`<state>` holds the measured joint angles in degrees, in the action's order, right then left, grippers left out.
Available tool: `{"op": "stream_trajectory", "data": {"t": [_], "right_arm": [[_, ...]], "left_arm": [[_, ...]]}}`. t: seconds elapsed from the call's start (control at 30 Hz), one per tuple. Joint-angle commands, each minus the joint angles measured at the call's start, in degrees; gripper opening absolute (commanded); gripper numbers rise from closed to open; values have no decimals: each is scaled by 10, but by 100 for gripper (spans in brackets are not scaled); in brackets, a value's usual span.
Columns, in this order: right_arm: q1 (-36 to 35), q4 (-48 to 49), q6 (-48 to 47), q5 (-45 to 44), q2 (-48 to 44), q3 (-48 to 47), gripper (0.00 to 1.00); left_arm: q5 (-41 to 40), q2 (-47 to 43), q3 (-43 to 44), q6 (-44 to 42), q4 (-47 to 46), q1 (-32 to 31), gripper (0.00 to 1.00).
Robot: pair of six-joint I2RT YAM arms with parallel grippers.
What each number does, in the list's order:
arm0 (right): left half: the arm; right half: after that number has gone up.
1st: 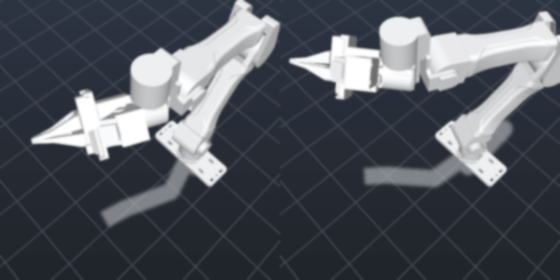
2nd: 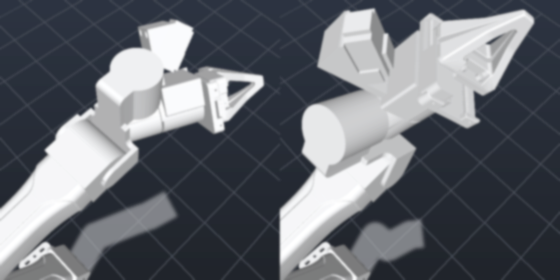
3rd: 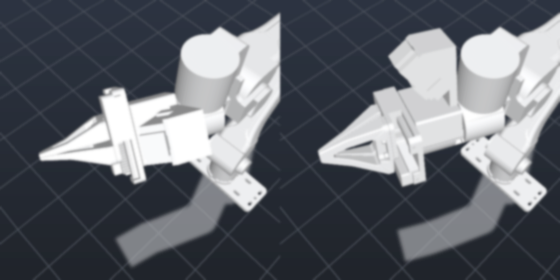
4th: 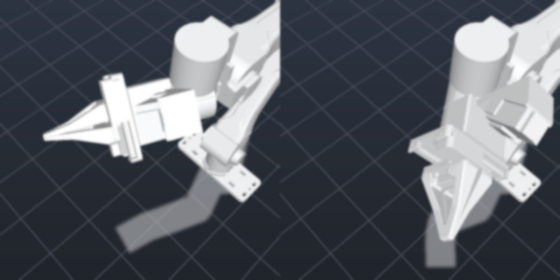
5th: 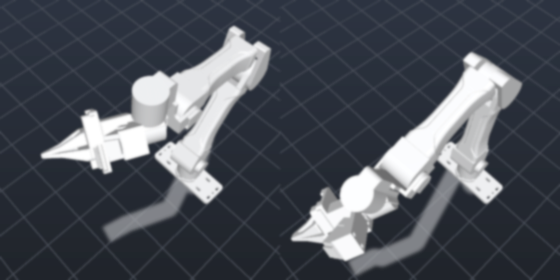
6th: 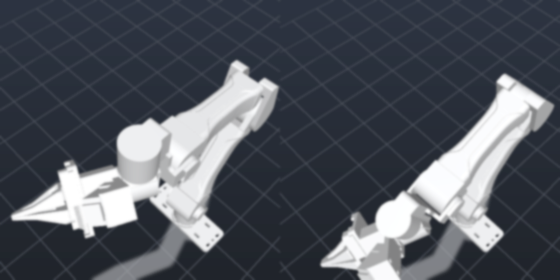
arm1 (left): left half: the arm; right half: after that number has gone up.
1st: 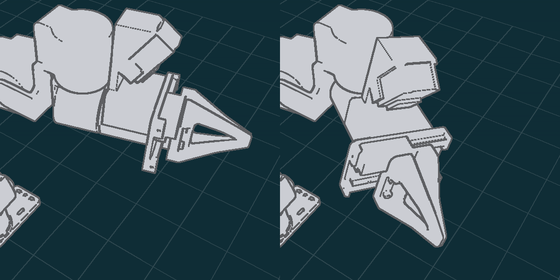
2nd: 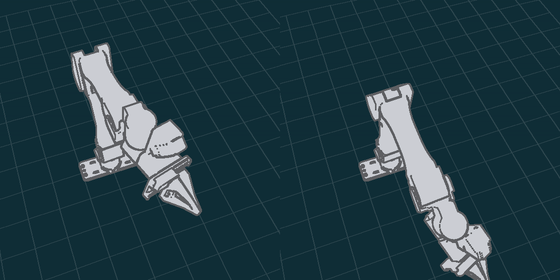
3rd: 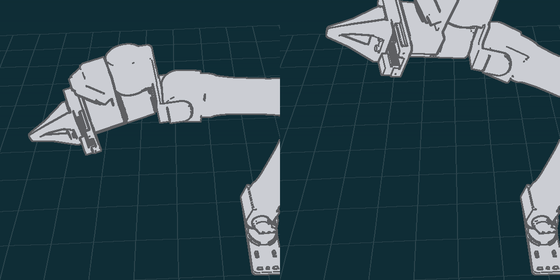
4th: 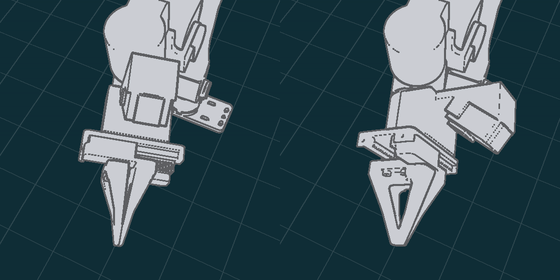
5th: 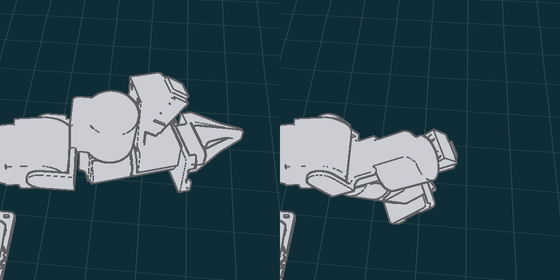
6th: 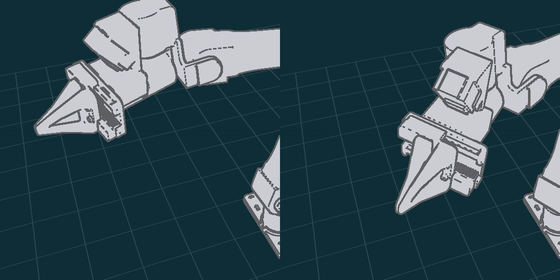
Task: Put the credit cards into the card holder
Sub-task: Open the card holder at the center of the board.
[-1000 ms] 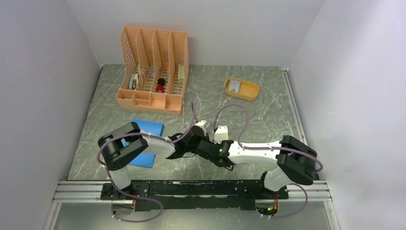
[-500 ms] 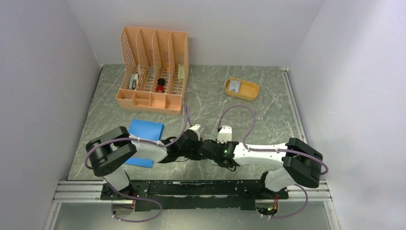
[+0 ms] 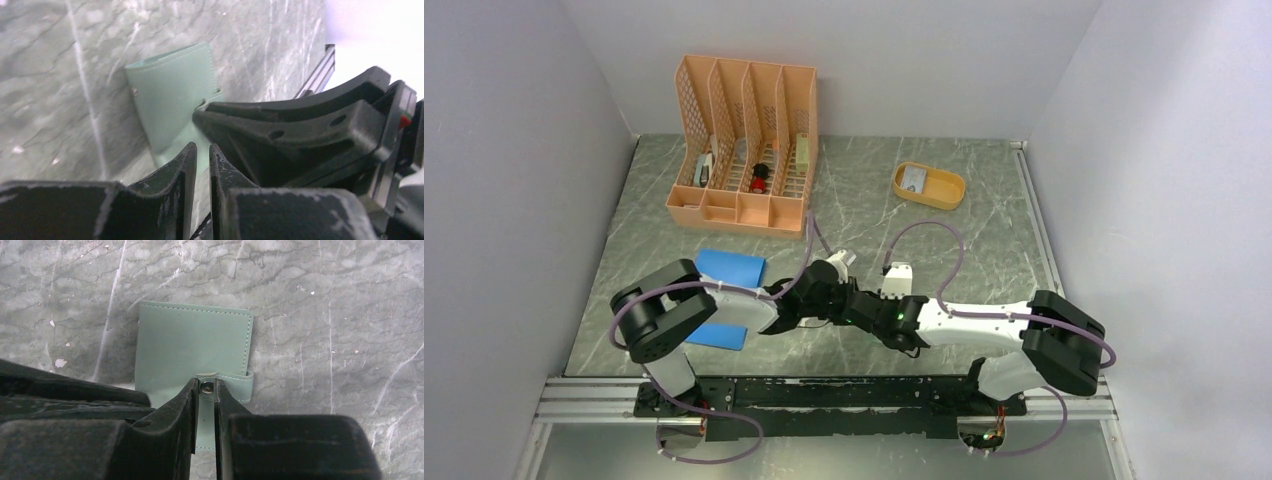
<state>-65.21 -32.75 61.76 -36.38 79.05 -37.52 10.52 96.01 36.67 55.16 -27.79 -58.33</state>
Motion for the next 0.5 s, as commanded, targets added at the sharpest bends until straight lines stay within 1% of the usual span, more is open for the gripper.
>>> {"op": "stream_trajectory", "data": {"t": [0.0, 0.2, 0.33, 0.4, 0.47], "right_arm": [[5, -24, 18, 32, 13, 27, 0], [5, -19, 20, 32, 7, 31, 0], [5, -22, 25, 32, 0, 31, 0], [5, -28, 31, 30, -4, 30, 0], [6, -32, 36, 30, -9, 31, 0]], "left_arm": [[59, 36, 22, 37, -98, 3, 21], [67, 89, 57, 36, -82, 3, 18], [50, 136, 87, 30, -23, 3, 10], [32, 150, 88, 31, -5, 3, 6], [16, 159, 88, 34, 15, 4, 5]]}}
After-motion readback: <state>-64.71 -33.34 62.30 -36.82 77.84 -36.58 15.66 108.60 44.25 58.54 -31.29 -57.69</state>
